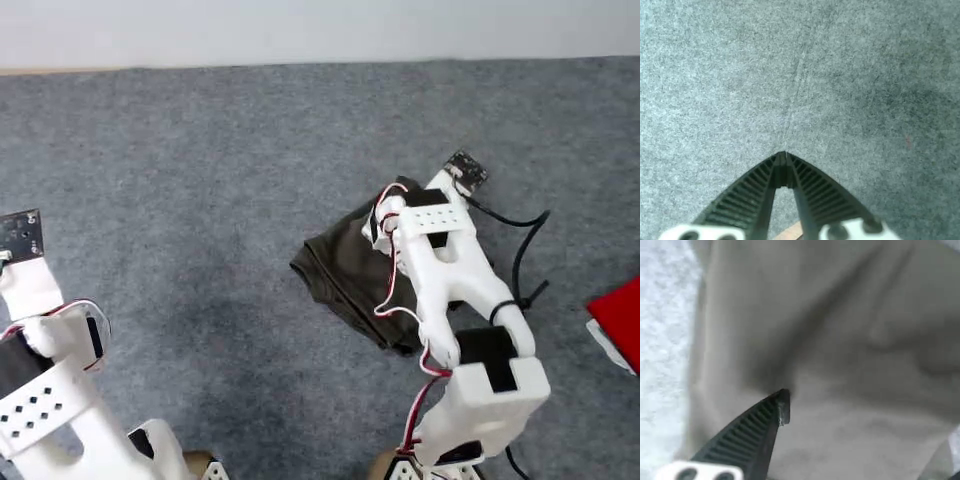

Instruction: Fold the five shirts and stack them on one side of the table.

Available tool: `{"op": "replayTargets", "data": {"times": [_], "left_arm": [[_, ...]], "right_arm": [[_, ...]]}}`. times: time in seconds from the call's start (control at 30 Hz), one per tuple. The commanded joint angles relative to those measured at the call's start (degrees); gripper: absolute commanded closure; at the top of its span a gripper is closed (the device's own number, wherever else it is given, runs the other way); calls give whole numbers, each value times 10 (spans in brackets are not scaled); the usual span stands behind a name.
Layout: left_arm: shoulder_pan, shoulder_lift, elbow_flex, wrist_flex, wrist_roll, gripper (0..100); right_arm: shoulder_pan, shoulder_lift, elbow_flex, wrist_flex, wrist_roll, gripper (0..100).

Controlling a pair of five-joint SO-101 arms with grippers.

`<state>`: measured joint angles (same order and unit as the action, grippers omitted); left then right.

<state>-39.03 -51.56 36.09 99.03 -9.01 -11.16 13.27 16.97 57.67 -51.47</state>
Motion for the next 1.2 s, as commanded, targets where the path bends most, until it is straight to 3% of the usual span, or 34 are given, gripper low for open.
{"op": "replayTargets", "data": {"times": [0.0, 0.27, 0.57, 0.83, 0.97, 1.17], "left_arm": [[3, -11, -2, 5, -4, 997], [3, -11, -2, 5, -4, 997], [3, -11, -2, 5, -4, 997], [4, -11, -2, 5, -4, 997], [4, -11, -2, 5, -4, 997], [4, -11, -3, 5, -4, 997]], "right_arm": [[7, 31, -20, -7, -4, 466], [7, 122, -113, 30, -7, 475], [11, 182, -198, 105, -8, 738], [17, 233, -269, 166, 12, 842], [17, 233, -274, 166, 46, 998], [45, 198, -274, 168, 111, 989]]}}
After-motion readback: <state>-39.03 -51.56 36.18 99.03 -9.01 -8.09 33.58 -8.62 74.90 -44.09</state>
